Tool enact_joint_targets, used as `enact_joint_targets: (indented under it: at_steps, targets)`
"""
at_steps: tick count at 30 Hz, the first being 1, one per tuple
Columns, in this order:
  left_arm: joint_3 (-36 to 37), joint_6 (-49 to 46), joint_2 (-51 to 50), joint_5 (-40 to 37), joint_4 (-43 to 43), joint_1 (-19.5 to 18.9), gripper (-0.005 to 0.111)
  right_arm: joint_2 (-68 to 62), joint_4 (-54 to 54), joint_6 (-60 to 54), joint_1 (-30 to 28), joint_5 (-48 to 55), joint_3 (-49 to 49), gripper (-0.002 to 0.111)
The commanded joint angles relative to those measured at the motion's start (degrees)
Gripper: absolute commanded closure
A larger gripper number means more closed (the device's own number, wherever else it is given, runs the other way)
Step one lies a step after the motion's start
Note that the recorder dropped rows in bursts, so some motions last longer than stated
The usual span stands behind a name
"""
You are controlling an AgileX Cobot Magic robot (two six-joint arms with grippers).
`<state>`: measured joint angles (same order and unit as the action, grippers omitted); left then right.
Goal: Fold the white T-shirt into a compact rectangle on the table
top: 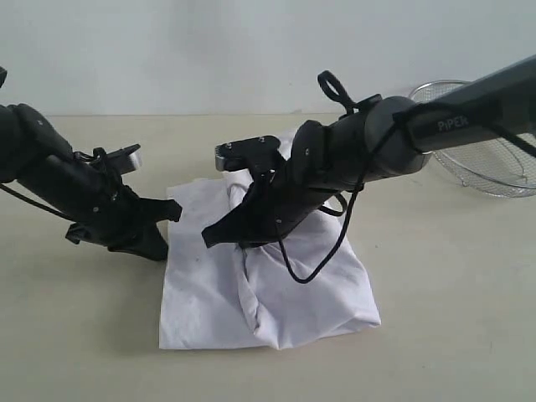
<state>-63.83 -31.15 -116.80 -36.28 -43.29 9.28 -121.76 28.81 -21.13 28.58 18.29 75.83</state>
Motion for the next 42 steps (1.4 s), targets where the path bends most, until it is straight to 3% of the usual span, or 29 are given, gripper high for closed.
enact_joint_targets:
  at_steps: [1, 42]
  targets:
    - [0.3, -2.7, -1.0, 0.9, -2.1, 0.1, 0.102, 0.0, 2.7, -0.4, 0.1, 2.0, -0.3, 0.108]
    - [0.3, -2.9, -1.0, 0.3, -2.7, 0.1, 0.102, 0.6, 20.4, -8.0, 5.0, 6.7, 8.2, 0.108]
